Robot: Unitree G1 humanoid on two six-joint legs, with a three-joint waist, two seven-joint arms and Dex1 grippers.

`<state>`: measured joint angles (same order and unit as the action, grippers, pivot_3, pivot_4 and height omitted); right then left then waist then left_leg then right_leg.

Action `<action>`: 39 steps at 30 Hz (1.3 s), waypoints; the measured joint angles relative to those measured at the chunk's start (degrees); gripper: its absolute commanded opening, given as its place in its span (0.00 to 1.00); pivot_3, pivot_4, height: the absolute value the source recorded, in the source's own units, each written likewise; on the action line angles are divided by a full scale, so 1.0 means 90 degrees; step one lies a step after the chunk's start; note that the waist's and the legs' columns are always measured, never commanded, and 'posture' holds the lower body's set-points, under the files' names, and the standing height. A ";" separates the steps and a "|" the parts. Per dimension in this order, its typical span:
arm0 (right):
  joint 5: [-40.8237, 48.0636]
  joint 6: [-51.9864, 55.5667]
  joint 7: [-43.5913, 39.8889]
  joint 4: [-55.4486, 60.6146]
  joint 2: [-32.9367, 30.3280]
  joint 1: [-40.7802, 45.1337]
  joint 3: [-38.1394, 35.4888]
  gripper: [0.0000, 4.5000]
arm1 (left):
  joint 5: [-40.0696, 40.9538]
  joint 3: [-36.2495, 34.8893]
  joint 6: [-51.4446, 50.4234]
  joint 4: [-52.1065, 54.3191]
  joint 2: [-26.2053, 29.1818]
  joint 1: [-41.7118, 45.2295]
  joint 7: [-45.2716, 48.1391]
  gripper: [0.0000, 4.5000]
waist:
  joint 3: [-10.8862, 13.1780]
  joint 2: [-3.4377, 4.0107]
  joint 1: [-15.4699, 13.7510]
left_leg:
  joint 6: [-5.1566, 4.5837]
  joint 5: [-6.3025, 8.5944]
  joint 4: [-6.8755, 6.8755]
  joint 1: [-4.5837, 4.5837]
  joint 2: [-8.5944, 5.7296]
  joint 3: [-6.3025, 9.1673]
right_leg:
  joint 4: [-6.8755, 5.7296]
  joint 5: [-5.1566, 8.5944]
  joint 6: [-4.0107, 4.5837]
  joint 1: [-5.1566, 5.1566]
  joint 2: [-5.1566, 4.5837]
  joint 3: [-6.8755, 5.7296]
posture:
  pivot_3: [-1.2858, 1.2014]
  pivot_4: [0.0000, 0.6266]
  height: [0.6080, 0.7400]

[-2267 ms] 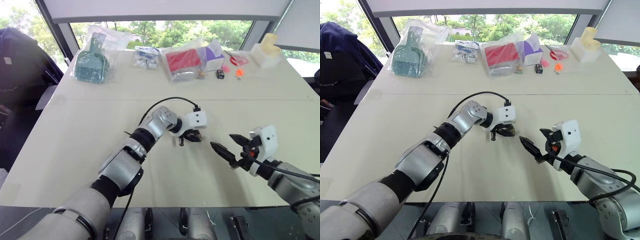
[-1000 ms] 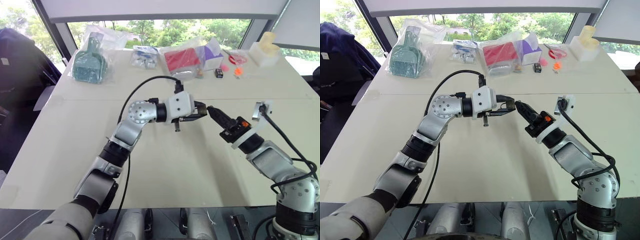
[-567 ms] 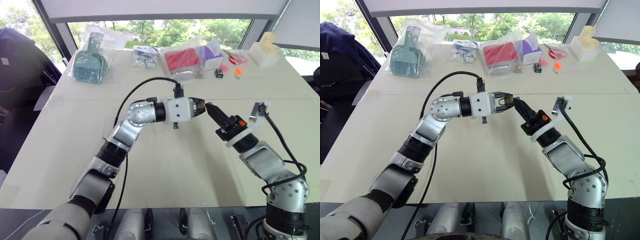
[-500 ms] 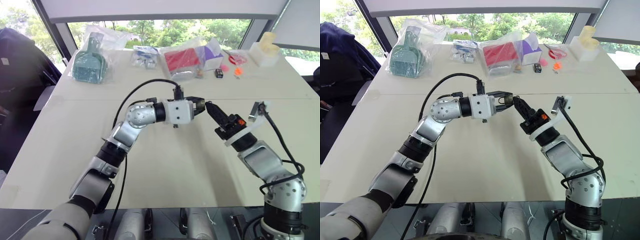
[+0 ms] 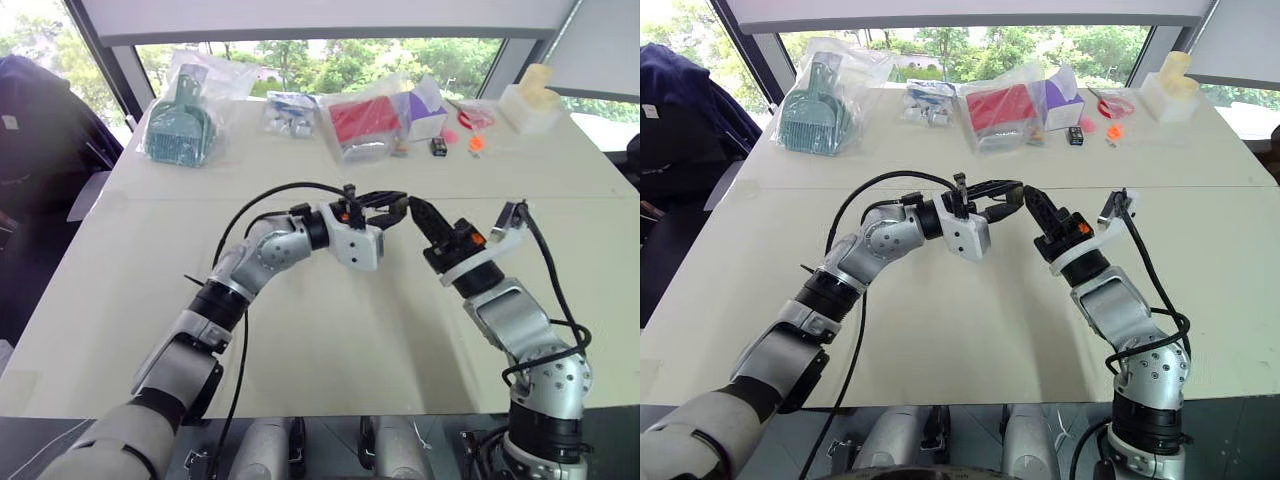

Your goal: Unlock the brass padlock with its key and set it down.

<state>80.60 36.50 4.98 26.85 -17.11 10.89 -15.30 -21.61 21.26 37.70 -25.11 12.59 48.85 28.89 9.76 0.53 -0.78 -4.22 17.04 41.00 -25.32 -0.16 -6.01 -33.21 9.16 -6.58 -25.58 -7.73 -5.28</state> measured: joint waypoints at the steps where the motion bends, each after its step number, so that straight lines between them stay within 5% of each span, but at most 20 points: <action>1: -0.0060 0.0015 -0.0122 0.0007 -0.0136 -0.0002 -0.0036 0.30 | 0.0163 -0.0002 -0.0017 -0.0002 -0.0003 0.0062 0.0129 0.17 | 0.0000 0.0000 0.0005 | 0.0000 0.0000 0.0000 0.0001 0.0000 0.0000 | 0.0001 0.0000 0.0000 0.0000 0.0000 0.0000 | 0.52 0.24 0.96; 7: -0.0106 0.0507 -0.1195 -0.0120 -0.1597 -0.0016 -0.0287 0.99 | 0.0908 -0.0004 -0.0006 -0.0012 0.0025 0.0229 0.0758 0.17 | 0.0000 0.0002 0.0002 | 0.0000 0.0000 0.0000 0.0002 0.0001 0.0000 | 0.0000 0.0000 0.0000 0.0001 0.0000 0.0000 | 0.52 0.24 0.96; 11: -0.0202 0.0784 -0.1942 -0.0231 -0.2182 -0.0038 -0.0335 0.99 | 0.1125 0.0002 0.0237 -0.0041 0.0061 0.0229 0.1017 0.17 | 0.0000 0.0001 0.0001 | 0.0000 0.0000 0.0000 0.0003 0.0003 0.0000 | 0.0000 0.0000 0.0000 0.0001 0.0000 0.0000 | 0.52 0.24 0.96; 21: -0.0481 0.0807 -0.2301 -0.0405 -0.1884 0.0059 -0.0197 0.99 | 0.1232 0.0033 0.0368 -0.0075 -0.0059 0.0229 0.1172 0.17 | 0.0001 0.0001 -0.0006 | 0.0000 0.0000 0.0003 0.0002 0.0002 0.0000 | 0.0000 -0.0001 -0.0001 0.0003 -0.0001 0.0000 | 0.52 0.24 0.96; 24: -0.0560 0.0740 -0.2290 -0.0455 -0.1726 0.0146 -0.0199 0.79 | 0.1231 0.0033 0.0399 -0.0077 -0.0039 0.0229 0.1172 0.17 | 0.0001 0.0001 -0.0004 | 0.0000 0.0000 0.0003 0.0002 0.0002 0.0001 | 0.0000 -0.0001 -0.0002 0.0003 -0.0001 -0.0001 | 0.52 0.24 0.96; 31: -0.0560 0.0744 -0.2379 -0.0435 -0.1629 0.0211 -0.0150 0.01 | 0.1234 0.0033 0.0421 -0.0181 -0.0017 0.0224 0.1205 0.17 | 0.0001 0.0001 -0.0004 | 0.0000 0.0000 0.0003 0.0003 0.0002 0.0001 | 0.0000 -0.0001 -0.0002 0.0003 -0.0001 -0.0001 | 0.52 0.24 0.96; 39: -0.0691 0.0778 -0.2490 -0.0436 -0.1684 0.0181 -0.0150 0.01 | 0.1231 0.0043 0.0428 -0.0197 -0.0025 0.0224 0.1261 0.17 | 0.0001 0.0001 -0.0002 | 0.0000 0.0000 0.0003 0.0003 0.0002 0.0001 | 0.0000 -0.0001 -0.0001 0.0003 -0.0001 -0.0001 | 0.52 0.24 0.96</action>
<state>74.38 43.50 -17.44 22.92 -32.27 12.51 -16.65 -10.53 21.65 41.56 -26.88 12.37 50.87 40.24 9.76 0.54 -0.80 -4.22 17.04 41.03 -25.29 -0.14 -6.00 -33.21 9.16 -6.59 -25.55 -7.74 -5.29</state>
